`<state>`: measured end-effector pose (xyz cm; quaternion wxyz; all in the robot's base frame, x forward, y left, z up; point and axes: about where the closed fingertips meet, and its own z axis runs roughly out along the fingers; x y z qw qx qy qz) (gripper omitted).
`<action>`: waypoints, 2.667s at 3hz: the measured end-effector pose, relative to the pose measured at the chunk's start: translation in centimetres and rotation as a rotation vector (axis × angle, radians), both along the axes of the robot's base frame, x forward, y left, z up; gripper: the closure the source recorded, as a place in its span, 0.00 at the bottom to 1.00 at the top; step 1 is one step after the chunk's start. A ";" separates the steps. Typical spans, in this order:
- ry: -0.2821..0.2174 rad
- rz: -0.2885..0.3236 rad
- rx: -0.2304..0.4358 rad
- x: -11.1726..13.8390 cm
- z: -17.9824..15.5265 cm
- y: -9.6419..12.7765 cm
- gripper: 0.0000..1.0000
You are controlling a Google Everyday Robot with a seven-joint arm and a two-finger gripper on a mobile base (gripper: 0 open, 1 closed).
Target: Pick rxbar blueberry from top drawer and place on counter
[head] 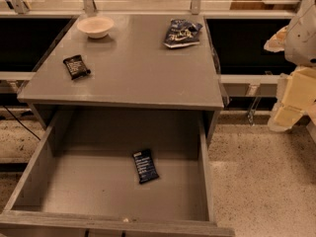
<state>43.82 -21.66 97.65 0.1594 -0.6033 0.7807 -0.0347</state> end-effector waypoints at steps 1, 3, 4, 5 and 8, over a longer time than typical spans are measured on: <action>0.002 0.003 0.000 0.0 -0.3 0.1 0.00; 0.068 0.056 0.016 -0.3 -5.0 1.3 0.00; 0.106 0.084 0.021 -0.4 -6.9 1.8 0.00; 0.140 0.123 0.028 -0.4 -8.7 2.5 0.00; 0.069 0.245 0.083 -1.1 -6.5 7.7 0.00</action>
Offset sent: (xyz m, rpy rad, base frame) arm -0.0015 0.0103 -0.0428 0.0048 0.0489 0.0392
